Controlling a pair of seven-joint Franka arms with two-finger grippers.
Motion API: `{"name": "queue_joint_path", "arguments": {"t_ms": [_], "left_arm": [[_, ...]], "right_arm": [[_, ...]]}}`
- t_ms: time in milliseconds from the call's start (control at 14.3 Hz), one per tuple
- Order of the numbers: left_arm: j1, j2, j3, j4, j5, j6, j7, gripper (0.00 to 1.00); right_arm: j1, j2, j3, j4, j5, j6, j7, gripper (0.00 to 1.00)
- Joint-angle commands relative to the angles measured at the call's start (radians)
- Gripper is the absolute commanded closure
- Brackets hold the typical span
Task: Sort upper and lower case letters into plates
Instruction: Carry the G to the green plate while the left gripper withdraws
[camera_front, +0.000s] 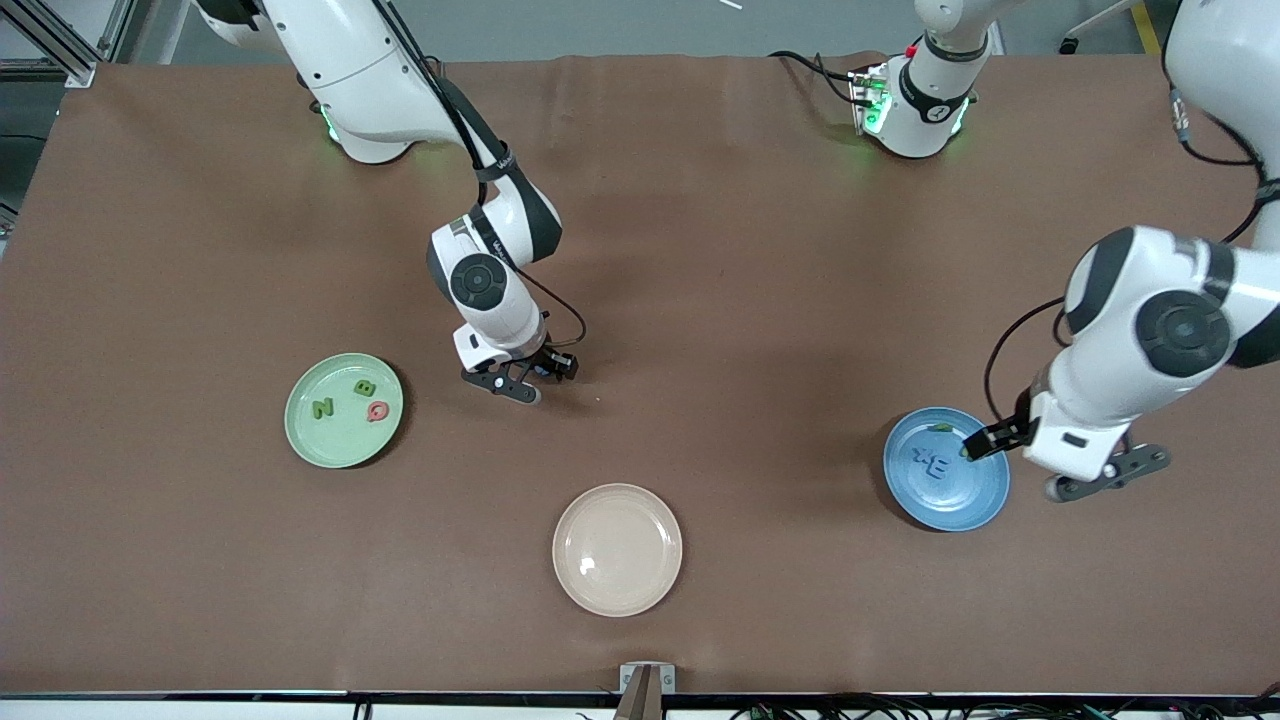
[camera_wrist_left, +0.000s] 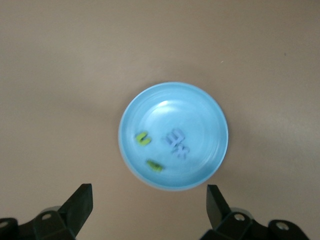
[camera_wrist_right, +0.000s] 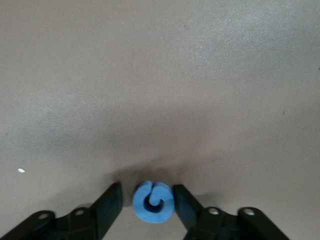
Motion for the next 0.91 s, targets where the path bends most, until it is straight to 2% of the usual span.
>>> {"name": "queue_joint_path", "arguments": {"t_ms": [0,70,140,350,700,840], "left_arm": [[0.011,-0.052,-0.022,0.117,-0.075,-0.194,0.044,0.00],[0.011,-0.063,-0.047,0.159,-0.073,-0.267,0.051,0.00],[0.011,-0.078,-0.051,0.190,-0.075,-0.327,0.053,0.00],[0.011,-0.144,-0.064,0.222,-0.076,-0.453,0.103,0.00],[0.011,-0.186,-0.065,0.227,-0.148,-0.487,0.127,0.00],[0.008,-0.183,-0.067,0.227,-0.153,-0.487,0.131,0.00]], "right_arm": [[0.023,-0.012,-0.011,-0.031,0.005,0.001,0.029,0.77],[0.023,-0.013,-0.011,-0.030,0.003,0.001,0.028,0.90],[0.018,-0.013,-0.012,-0.028,0.003,-0.001,0.026,0.98],[0.003,-0.016,-0.031,-0.005,0.003,-0.017,0.011,1.00],[-0.006,-0.059,-0.149,0.064,-0.003,-0.204,-0.196,1.00],[-0.053,-0.100,-0.199,0.064,-0.003,-0.296,-0.372,1.00]]}}
